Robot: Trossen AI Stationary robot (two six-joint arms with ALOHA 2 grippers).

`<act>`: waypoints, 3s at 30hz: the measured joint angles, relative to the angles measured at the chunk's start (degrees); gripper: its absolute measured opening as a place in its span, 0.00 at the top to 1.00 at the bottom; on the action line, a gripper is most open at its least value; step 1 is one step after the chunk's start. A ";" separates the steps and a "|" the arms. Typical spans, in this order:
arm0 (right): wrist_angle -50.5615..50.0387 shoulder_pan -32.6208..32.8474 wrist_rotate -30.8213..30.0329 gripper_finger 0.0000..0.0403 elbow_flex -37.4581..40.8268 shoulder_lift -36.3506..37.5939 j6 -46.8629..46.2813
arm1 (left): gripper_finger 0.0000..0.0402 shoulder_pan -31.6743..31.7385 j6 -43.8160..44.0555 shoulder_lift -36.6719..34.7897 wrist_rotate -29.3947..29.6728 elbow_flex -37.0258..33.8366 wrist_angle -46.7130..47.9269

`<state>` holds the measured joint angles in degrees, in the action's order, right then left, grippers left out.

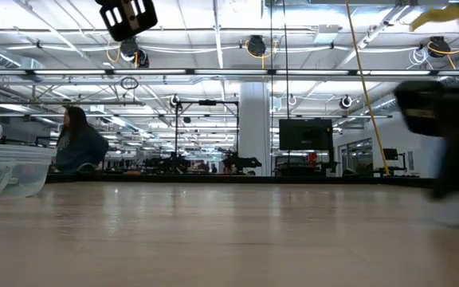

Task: Pick and place Stevia / Truvia into bins
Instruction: Put the stevia packet into the top container

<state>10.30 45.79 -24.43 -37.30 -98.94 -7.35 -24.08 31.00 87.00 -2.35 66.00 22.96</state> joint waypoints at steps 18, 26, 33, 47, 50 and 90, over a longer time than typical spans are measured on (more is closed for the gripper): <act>3.41 -17.56 10.56 0.82 0.06 0.05 2.66 | 0.90 1.50 -2.60 0.00 16.52 0.00 2.51; 6.25 -21.23 9.73 0.99 0.13 -0.02 7.48 | 0.90 3.08 -5.12 0.00 17.45 0.00 2.54; 17.96 -26.15 8.78 1.00 0.42 -0.33 17.22 | 0.90 4.84 -6.36 0.00 17.99 0.00 3.35; 43.86 -37.27 4.99 1.00 0.28 -0.11 26.18 | 0.90 10.62 -12.87 0.00 21.02 0.00 4.87; 46.71 -37.11 5.02 1.00 0.22 -0.11 33.73 | 0.90 12.86 -12.74 0.00 22.88 0.00 3.23; 58.42 -37.17 -3.65 1.00 0.13 0.00 62.09 | 0.55 22.10 -17.06 0.00 14.80 0.02 -6.12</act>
<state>68.72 8.62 -28.08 -37.17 -98.94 54.74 -1.98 13.94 87.00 12.45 66.02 16.84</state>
